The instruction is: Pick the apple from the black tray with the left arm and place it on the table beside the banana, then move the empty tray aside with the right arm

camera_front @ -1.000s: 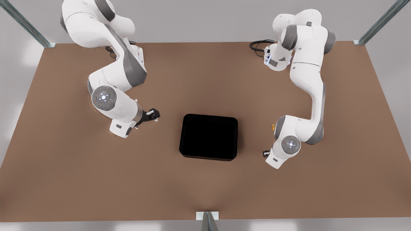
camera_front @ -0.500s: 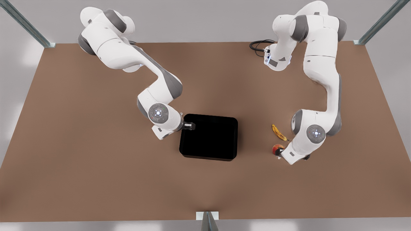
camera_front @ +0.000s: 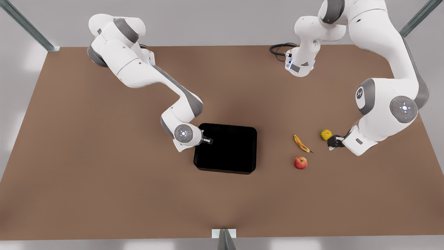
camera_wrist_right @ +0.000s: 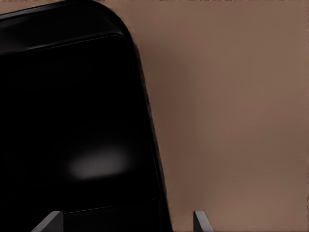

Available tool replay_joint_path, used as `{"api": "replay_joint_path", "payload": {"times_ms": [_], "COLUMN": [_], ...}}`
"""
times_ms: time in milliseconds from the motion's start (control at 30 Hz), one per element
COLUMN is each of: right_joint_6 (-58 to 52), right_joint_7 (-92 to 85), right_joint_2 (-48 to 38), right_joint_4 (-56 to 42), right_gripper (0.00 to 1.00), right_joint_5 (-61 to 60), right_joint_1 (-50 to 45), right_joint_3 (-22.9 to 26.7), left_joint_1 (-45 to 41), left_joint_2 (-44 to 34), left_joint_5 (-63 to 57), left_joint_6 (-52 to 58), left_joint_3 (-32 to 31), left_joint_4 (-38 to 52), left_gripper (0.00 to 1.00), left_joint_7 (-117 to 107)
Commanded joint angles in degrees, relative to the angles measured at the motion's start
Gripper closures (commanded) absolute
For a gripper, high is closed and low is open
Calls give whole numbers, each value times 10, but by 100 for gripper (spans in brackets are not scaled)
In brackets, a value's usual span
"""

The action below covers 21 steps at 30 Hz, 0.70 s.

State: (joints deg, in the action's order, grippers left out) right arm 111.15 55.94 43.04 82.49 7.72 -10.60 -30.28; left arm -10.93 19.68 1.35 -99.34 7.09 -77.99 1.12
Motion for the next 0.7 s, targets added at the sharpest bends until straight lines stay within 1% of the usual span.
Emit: {"api": "replay_joint_path", "payload": {"times_ms": [0,33,100,167,267,333,367,400,467,500,600,667], "right_joint_6": [18,18,19,78,96,96,96,96,96,95,96,96], "right_joint_7": [8,-7,-20,-21,-23,-56,-63,-73,-102,-121,-123,-122], "right_joint_2": [-2,-2,-2,-2,9,13,17,18,20,20,25,27], "right_joint_4": [8,8,15,48,51,51,51,51,51,58,61,61], "right_gripper": [0,0,0,0,0,0,0,0,0,0,0,3], "right_joint_5": [10,9,26,34,34,34,34,34,34,48,66,66], "right_joint_1": [5,8,11,10,3,4,4,5,7,11,13,13], "right_joint_3": [0,0,0,0,0,0,0,0,2,3,3,3], "left_joint_1": [-1,17,14,8,-4,-26,-42,-57,-65,-60,-61,-63], "left_joint_2": [0,-1,2,8,9,12,20,22,22,22,22,22], "left_joint_5": [-4,37,39,37,33,-23,-80,-105,-79,-38,-36,-34], "left_joint_6": [-14,-16,-25,-72,-72,-72,-70,-62,-61,-62,-62,-62], "left_joint_3": [1,5,3,1,-1,-1,-1,-1,0,2,1,1], "left_joint_4": [2,2,6,6,8,5,6,5,6,6,6,6], "left_gripper": [0,0,0,0,0,0,0,0,0,0,0,0], "left_joint_7": [-33,-28,-34,-45,-105,-104,-83,-39,-60,-105,-128,-146]}}
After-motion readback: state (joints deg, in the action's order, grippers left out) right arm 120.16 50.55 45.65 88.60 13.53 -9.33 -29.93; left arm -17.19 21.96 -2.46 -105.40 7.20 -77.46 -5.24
